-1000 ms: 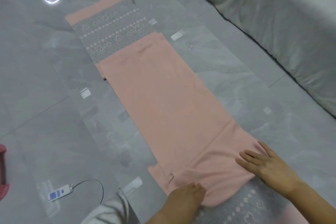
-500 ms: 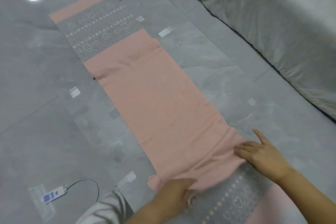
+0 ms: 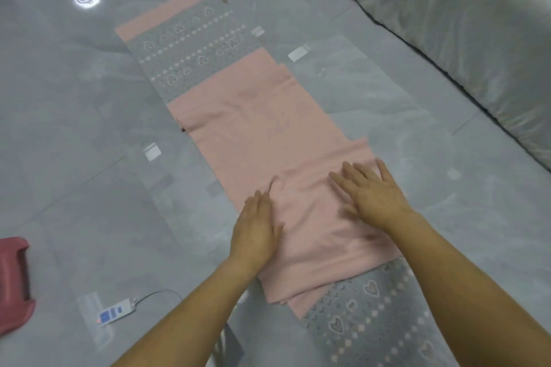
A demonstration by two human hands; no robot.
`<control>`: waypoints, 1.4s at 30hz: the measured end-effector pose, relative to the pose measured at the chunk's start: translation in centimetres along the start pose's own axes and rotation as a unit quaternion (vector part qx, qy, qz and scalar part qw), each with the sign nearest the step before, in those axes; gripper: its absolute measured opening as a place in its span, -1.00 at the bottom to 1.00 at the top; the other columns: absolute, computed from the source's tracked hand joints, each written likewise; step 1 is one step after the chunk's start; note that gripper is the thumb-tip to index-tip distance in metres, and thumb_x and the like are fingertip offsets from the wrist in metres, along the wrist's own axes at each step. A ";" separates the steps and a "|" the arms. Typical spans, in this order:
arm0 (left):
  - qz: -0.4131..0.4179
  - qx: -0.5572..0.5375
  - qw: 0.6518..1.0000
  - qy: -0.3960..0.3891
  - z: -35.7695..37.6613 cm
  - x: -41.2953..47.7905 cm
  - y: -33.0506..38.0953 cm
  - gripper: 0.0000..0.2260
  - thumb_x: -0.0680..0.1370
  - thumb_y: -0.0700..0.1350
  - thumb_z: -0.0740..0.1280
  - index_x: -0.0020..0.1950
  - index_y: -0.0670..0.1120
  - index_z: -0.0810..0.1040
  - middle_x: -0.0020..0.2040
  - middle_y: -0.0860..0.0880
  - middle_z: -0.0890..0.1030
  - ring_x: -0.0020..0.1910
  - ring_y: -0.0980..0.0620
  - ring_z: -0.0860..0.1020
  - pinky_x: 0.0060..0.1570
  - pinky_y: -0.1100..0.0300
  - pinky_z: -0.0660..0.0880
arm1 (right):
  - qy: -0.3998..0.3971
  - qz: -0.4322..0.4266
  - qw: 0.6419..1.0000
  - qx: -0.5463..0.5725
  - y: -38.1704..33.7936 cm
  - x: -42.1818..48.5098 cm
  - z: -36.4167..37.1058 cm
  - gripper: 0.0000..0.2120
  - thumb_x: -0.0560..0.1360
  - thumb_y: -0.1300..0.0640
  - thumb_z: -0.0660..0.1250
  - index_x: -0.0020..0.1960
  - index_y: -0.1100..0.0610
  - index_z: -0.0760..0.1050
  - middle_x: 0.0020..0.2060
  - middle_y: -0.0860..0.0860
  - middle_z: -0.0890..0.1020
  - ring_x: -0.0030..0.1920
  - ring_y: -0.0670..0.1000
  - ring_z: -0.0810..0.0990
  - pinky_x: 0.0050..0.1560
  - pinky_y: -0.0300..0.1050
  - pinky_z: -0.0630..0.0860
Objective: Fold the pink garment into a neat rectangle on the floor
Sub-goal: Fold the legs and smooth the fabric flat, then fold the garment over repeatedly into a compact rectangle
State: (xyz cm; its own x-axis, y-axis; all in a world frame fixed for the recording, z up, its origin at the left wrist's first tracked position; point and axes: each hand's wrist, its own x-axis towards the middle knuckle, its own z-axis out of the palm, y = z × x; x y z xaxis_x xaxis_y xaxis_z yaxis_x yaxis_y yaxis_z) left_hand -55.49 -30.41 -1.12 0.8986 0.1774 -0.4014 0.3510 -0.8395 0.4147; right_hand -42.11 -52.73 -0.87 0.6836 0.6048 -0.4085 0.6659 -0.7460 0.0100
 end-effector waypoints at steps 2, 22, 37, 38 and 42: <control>0.068 0.100 0.991 -0.048 1.4 -1.1 0.8 -0.32 0.52 0.08 0.21 0.50 -0.13 -0.02 0.54 -0.14 -0.06 0.51 -0.16 -0.08 0.47 -0.08 -0.04 | -0.027 -0.048 0.998 -0.003 -0.2 -1.3 2.0 -0.23 0.40 -0.38 0.11 0.51 -0.14 -0.03 0.52 0.05 0.09 0.50 0.11 0.13 0.36 0.14 -0.28; 0.128 0.219 0.967 -0.027 3.3 0.7 -0.6 -0.52 0.39 -0.27 -0.03 0.16 -0.26 0.54 0.25 -0.29 0.51 0.26 -0.24 0.47 -0.18 0.11 0.57 | 0.107 -0.144 0.982 -0.064 2.2 -0.7 5.4 -0.68 0.34 0.20 0.23 0.01 0.03 0.64 -0.05 0.07 0.69 -0.06 0.09 0.69 0.27 0.23 0.15; 0.152 0.204 0.961 -0.108 8.4 -7.6 5.4 -0.23 0.21 0.15 0.43 0.27 -0.30 0.41 0.21 -0.27 0.55 0.21 -0.23 0.52 0.19 -0.17 0.43 | -0.083 -0.026 0.995 -0.051 6.5 -13.2 6.9 -0.23 0.34 -0.36 0.00 0.49 -0.09 0.12 0.38 0.07 0.43 0.30 0.11 0.49 0.40 0.13 -0.12; 0.181 0.203 0.958 -0.089 9.0 -8.4 6.2 -0.29 0.31 0.11 0.33 0.31 -0.30 0.32 0.27 -0.28 0.50 0.27 -0.23 0.47 0.27 -0.20 0.29 | -0.091 -0.007 0.995 -0.048 7.2 -14.8 7.2 -0.18 0.32 -0.39 -0.02 0.51 -0.09 0.05 0.39 0.06 0.41 0.30 0.11 0.48 0.40 0.14 -0.13; 0.296 0.202 0.925 -0.126 13.1 -12.6 9.3 -0.50 0.39 -0.08 0.06 0.30 -0.22 0.31 0.25 -0.15 0.54 0.30 -0.16 0.43 0.33 -0.06 0.02 | -0.155 0.041 0.987 -0.022 9.2 -21.2 8.7 -0.03 0.20 -0.44 0.21 0.51 -0.09 0.06 0.34 0.06 0.47 0.25 0.13 0.53 0.40 0.13 -0.14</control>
State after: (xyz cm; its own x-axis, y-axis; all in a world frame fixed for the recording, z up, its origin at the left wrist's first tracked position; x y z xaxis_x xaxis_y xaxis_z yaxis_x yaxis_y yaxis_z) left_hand -67.04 -47.14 -2.89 0.7942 -0.4574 -0.4001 -0.3560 -0.8838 0.3036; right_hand -53.06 -74.79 -0.07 0.6155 0.4241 -0.6643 0.6293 -0.7719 0.0902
